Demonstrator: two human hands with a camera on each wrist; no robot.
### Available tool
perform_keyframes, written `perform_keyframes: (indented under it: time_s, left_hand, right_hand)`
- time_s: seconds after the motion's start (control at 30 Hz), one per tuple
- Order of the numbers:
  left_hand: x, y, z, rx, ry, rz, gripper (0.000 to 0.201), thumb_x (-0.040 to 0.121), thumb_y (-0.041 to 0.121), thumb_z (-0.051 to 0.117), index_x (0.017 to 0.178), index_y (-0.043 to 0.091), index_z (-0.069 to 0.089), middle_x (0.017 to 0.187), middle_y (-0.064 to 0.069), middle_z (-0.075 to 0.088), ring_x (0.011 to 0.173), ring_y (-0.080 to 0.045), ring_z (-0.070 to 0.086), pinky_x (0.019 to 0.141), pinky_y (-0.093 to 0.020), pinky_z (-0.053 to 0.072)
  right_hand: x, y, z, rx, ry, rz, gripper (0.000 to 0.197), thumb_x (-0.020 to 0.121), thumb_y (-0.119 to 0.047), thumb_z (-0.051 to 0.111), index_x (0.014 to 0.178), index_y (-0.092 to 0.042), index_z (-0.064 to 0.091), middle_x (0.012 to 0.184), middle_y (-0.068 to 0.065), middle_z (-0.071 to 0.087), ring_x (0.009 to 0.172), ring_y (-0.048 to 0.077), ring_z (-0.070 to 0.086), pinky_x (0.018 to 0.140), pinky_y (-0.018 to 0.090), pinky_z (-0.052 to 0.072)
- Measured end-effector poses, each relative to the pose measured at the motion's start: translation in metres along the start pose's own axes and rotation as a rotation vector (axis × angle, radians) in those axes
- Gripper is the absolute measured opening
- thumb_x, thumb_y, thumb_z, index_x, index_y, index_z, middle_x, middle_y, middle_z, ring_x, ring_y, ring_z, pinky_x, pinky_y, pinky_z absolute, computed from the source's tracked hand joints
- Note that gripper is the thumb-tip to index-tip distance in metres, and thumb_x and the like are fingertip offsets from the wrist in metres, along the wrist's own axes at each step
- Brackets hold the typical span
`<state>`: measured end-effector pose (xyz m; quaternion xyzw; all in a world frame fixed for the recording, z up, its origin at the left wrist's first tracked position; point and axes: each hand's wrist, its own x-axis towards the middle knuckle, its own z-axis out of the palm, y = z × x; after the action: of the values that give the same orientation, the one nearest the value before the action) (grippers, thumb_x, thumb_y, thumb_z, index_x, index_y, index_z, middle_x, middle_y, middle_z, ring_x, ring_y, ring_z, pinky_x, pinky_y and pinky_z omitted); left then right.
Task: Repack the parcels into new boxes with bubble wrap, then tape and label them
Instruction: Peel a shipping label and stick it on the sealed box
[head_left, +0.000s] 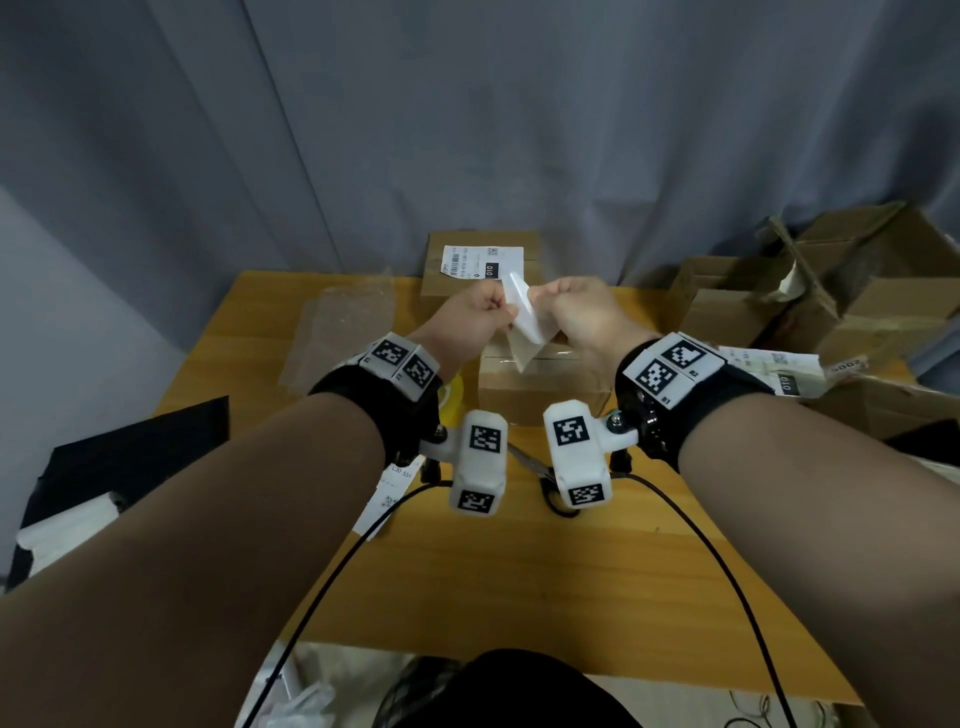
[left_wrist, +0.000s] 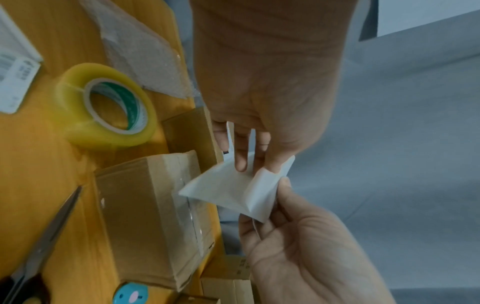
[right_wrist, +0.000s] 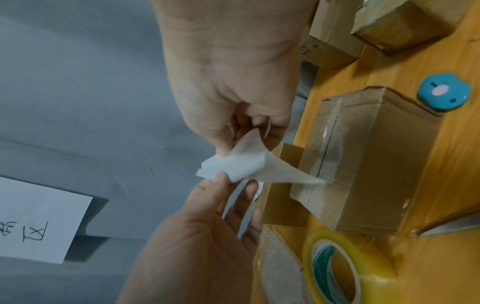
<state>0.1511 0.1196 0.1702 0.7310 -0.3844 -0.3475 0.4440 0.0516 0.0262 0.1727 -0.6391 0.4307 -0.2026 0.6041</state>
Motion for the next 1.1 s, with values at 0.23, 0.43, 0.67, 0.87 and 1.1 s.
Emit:
perform_keyframes:
  time_s: [0.23, 0.43, 0.67, 0.87, 1.1]
  left_hand:
    - [-0.003, 0.006, 0.009, -0.182, 0.082, -0.082, 0.01, 0.097, 0.024, 0.048, 0.09, 0.02, 0.055, 0.087, 0.004, 0.063, 0.076, -0.005, 0.059, 0.052, -0.009, 0.041]
    - [-0.005, 0.005, 0.008, -0.108, 0.146, 0.049, 0.022, 0.096, 0.023, 0.053, 0.079, 0.008, 0.053, 0.072, 0.004, 0.057, 0.064, -0.003, 0.052, 0.052, -0.006, 0.041]
    - [-0.02, 0.002, 0.005, -0.13, 0.122, 0.096, 0.027, 0.097, 0.022, 0.051, 0.071, 0.017, 0.052, 0.073, 0.008, 0.059, 0.057, 0.011, 0.055, 0.057, -0.005, 0.042]
    - [-0.025, 0.0, -0.005, -0.172, 0.145, 0.061, 0.035, 0.1, 0.027, 0.044, 0.107, -0.005, 0.056, 0.093, -0.003, 0.061, 0.081, -0.009, 0.055, 0.067, -0.014, 0.047]
    - [-0.027, -0.008, -0.021, -0.194, 0.239, -0.017, 0.032, 0.102, 0.026, 0.039, 0.108, -0.001, 0.054, 0.085, -0.002, 0.057, 0.073, -0.01, 0.055, 0.053, -0.01, 0.046]
  right_hand:
    - [-0.013, 0.006, -0.003, -0.065, -0.063, -0.109, 0.021, 0.097, -0.013, 0.051, 0.079, -0.017, 0.061, 0.087, 0.005, 0.063, 0.085, 0.017, 0.055, 0.083, 0.035, 0.049]
    - [-0.026, 0.011, -0.002, 0.192, -0.1, -0.05, 0.021, 0.092, -0.031, 0.06, 0.089, -0.013, 0.07, 0.089, 0.006, 0.071, 0.089, 0.023, 0.066, 0.081, 0.037, 0.054]
    - [-0.035, 0.008, -0.005, 0.104, -0.072, -0.163, 0.019, 0.088, -0.02, 0.067, 0.071, -0.013, 0.063, 0.075, 0.003, 0.063, 0.068, 0.012, 0.056, 0.062, 0.024, 0.049]
    - [-0.031, -0.001, -0.001, 0.201, -0.073, -0.074, 0.022, 0.091, -0.022, 0.064, 0.071, -0.013, 0.063, 0.085, 0.007, 0.069, 0.082, 0.022, 0.064, 0.074, 0.036, 0.054]
    - [-0.025, -0.006, 0.012, 0.303, 0.055, 0.034, 0.018, 0.092, -0.023, 0.063, 0.076, -0.014, 0.06, 0.095, 0.009, 0.068, 0.091, 0.025, 0.064, 0.085, 0.042, 0.053]
